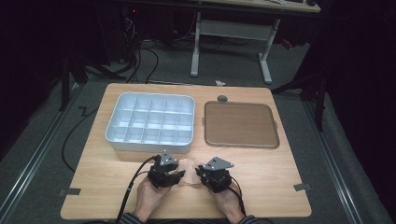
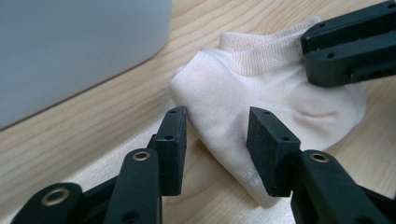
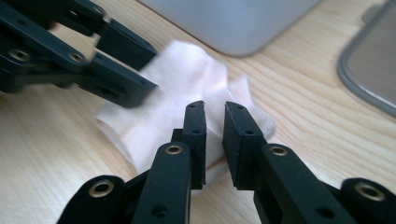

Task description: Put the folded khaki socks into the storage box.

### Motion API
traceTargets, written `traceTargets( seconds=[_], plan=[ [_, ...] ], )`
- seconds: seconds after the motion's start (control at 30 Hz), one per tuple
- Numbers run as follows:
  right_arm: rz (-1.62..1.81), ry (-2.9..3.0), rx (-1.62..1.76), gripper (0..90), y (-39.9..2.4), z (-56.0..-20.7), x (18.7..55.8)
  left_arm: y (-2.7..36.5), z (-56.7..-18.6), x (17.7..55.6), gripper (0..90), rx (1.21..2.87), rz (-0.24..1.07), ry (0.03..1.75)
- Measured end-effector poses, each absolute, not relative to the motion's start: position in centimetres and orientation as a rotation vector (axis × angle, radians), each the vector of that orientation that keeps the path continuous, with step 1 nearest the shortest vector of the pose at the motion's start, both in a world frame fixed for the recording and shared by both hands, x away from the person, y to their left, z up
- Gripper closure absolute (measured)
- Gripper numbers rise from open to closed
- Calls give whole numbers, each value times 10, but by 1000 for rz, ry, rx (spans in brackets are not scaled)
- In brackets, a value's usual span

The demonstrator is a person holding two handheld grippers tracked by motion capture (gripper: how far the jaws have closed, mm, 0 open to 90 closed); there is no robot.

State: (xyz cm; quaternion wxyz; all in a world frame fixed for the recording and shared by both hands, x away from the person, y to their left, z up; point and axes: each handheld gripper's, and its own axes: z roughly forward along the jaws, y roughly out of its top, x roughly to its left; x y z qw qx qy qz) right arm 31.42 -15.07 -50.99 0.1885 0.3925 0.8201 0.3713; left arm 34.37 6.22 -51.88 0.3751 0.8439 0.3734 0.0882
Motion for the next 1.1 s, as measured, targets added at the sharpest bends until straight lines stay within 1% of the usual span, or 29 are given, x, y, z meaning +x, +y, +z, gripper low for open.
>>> traceTargets(
  seconds=[0.27,0.4,0.57,0.6,0.8,0.87,0.9,0.93,1.03,1.1],
  plan=[
    [1008,2320,1095,793,-153,-521,319,61,-521,344,567,2182,262,964],
    [995,2310,1067,785,-151,-526,319,61,-524,346,528,2130,212,1038],
    [988,2307,1050,768,-149,-527,319,60,-522,346,521,2155,237,1033],
    [994,2306,1056,760,-150,-526,319,62,-523,348,515,2142,213,1044],
    [1046,2290,1085,741,-152,-521,318,67,-520,350,485,2134,207,1035],
    [1072,2280,1093,757,-153,-517,317,70,-515,350,476,2111,225,1017],
    [1091,2278,1087,789,-152,-513,316,72,-514,351,474,2101,228,1012],
    [1091,2278,1087,789,-152,-513,316,73,-511,353,474,2086,214,1018],
    [1109,2306,1053,833,-146,-506,311,74,-506,360,467,2057,186,1035],
    [1104,2315,1034,836,-143,-504,310,74,-506,361,468,2052,180,1038]
  ],
)
